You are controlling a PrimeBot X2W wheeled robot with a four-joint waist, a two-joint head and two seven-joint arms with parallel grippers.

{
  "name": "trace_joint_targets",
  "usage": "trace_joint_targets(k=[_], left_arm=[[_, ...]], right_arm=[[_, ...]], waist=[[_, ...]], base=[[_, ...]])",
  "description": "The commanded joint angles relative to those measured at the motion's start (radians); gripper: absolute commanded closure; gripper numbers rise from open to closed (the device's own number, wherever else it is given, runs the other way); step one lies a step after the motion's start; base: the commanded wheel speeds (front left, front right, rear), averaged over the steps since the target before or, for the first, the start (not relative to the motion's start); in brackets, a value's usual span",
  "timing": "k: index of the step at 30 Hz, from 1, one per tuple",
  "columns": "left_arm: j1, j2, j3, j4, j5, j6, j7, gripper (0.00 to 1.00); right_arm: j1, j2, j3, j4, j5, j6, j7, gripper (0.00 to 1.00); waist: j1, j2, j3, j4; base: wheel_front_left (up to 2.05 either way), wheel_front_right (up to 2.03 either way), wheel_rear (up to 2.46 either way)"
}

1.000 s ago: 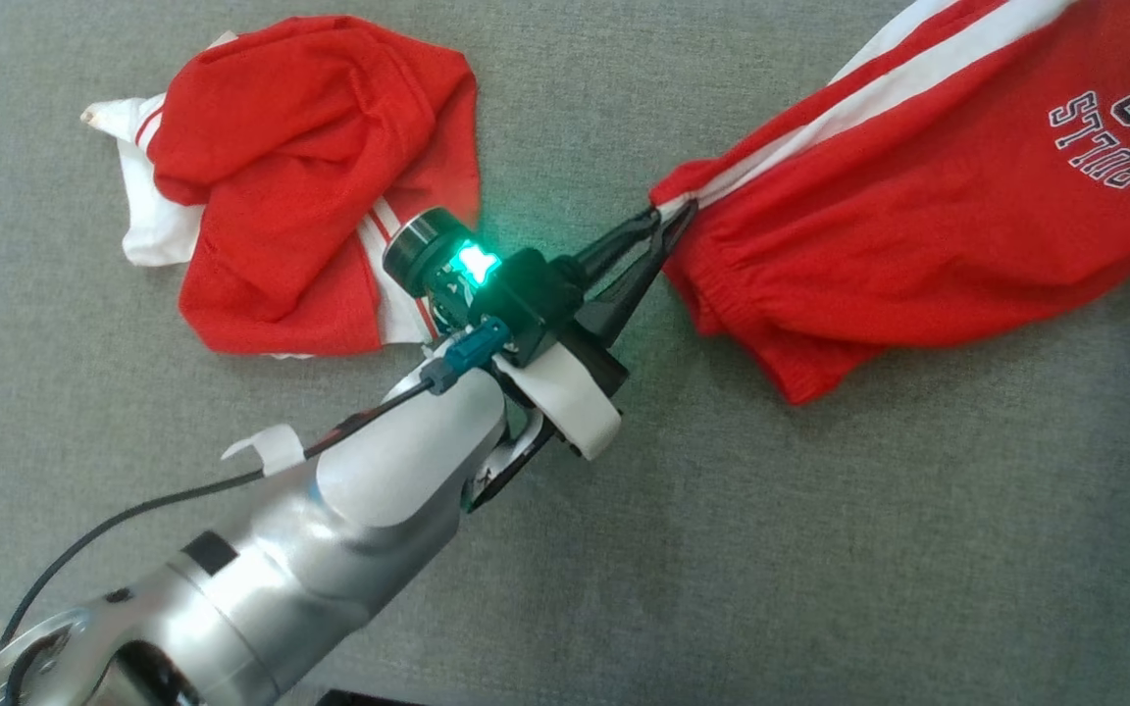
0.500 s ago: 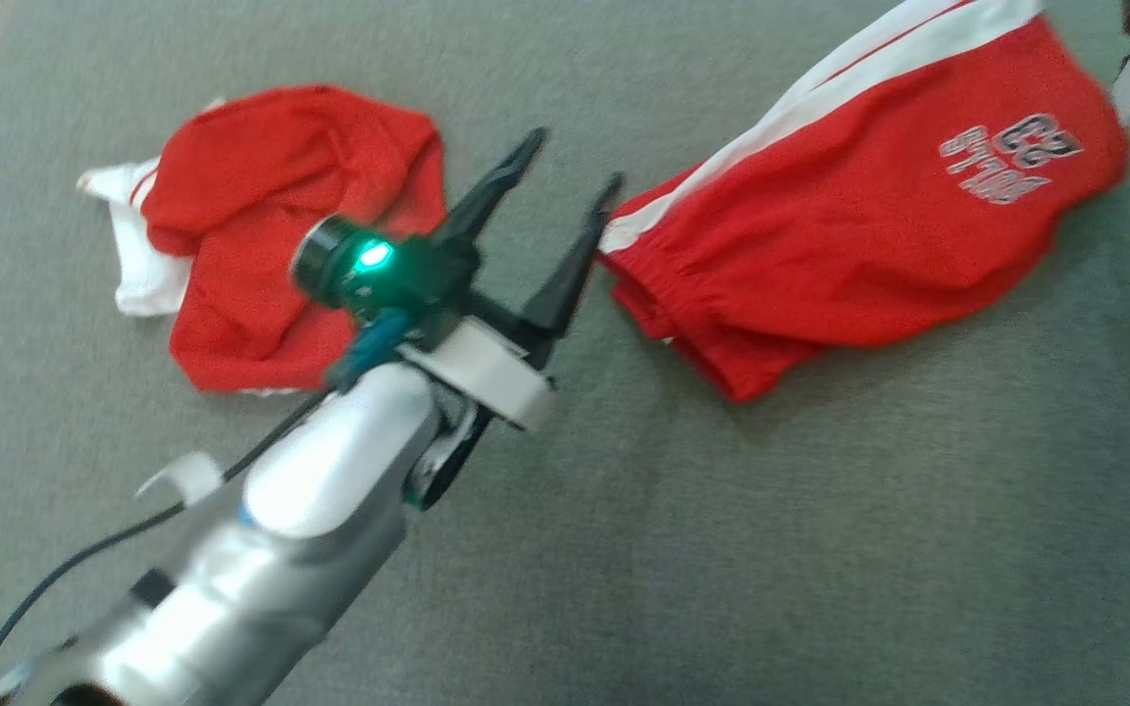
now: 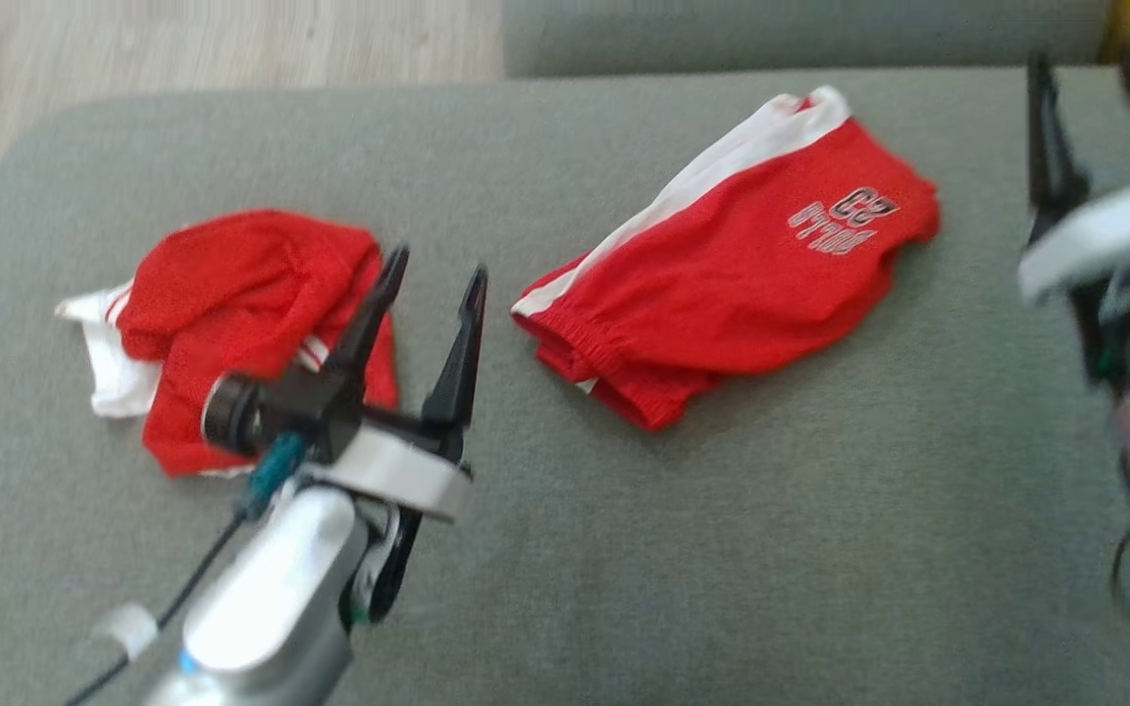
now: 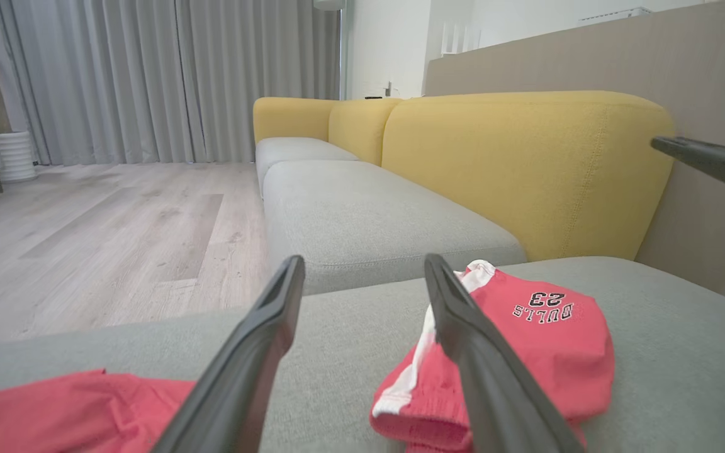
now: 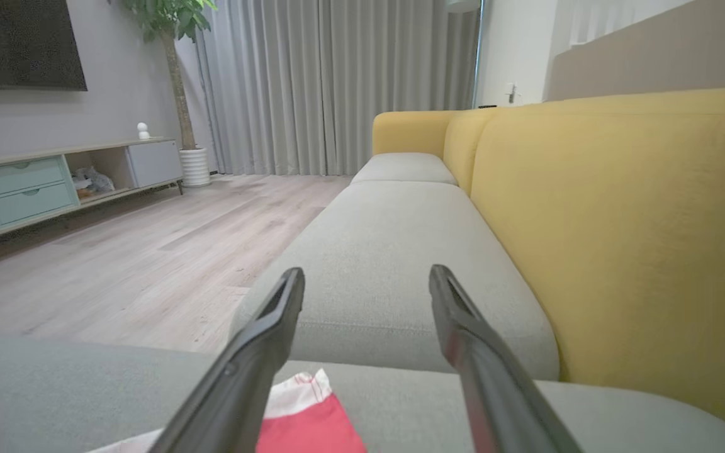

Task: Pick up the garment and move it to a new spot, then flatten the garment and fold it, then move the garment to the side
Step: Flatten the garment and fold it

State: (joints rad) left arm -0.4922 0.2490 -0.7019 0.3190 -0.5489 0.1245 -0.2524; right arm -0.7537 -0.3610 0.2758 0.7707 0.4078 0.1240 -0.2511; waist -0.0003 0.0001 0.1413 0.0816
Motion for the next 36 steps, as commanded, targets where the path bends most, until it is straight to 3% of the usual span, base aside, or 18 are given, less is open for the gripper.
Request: trace_joint_targets(k=[1, 6, 12, 18, 29, 34, 36], left_arm=[[-0.011, 0.021, 0.053, -0.033, 0.009, 0.01, -0.009, 0.0], [0.112, -0.001, 0.117, -0.062, 0.043, 0.027, -0.009, 0.0], [0.248, -0.038, 0.187, -0.084, 0.095, 0.011, -0.009, 0.0], [0.313, -0.074, 0.26, -0.09, 0.143, -0.032, -0.009, 0.0], [0.251, -0.134, 0.3, -0.088, 0.23, -0.114, -0.009, 0.0], [0.212, -0.147, 0.312, -0.083, 0.249, -0.133, -0.009, 0.0], [0.185, -0.158, 0.314, -0.083, 0.263, -0.15, -0.009, 0.0]], right_arm=[[0.032, 0.018, -0.013, -0.054, -0.019, 0.007, -0.01, 0.0], [0.258, 0.117, -0.142, -0.198, -0.104, 0.007, -0.011, 0.0], [0.487, 0.255, -0.243, -0.362, -0.217, 0.007, -0.011, 0.0], [0.601, 0.302, -0.254, -0.438, -0.252, 0.007, 0.031, 0.0], [0.513, 0.309, -0.318, -0.534, -0.312, 0.007, 0.13, 0.0], [0.402, 0.308, -0.375, -0.499, -0.313, 0.007, 0.225, 0.0], [0.302, 0.292, -0.416, -0.431, -0.307, 0.007, 0.295, 0.0]], waist=[[0.0003, -0.0001, -0.037, -0.024], [0.0003, -0.0001, -0.079, -0.036], [0.0003, -0.0001, -0.094, -0.039], [0.0003, -0.0001, -0.093, -0.037], [0.0003, -0.0001, 0.034, 0.041], [0.0003, -0.0001, 0.095, 0.082], [0.0003, -0.0001, 0.13, 0.111]], base=[[0.0, 0.0, 0.0], [0.0, 0.0, 0.0], [0.0, 0.0, 0.0], [0.0, 0.0, 0.0], [0.0, 0.0, 0.0], [0.0, 0.0, 0.0], [0.0, 0.0, 0.0]])
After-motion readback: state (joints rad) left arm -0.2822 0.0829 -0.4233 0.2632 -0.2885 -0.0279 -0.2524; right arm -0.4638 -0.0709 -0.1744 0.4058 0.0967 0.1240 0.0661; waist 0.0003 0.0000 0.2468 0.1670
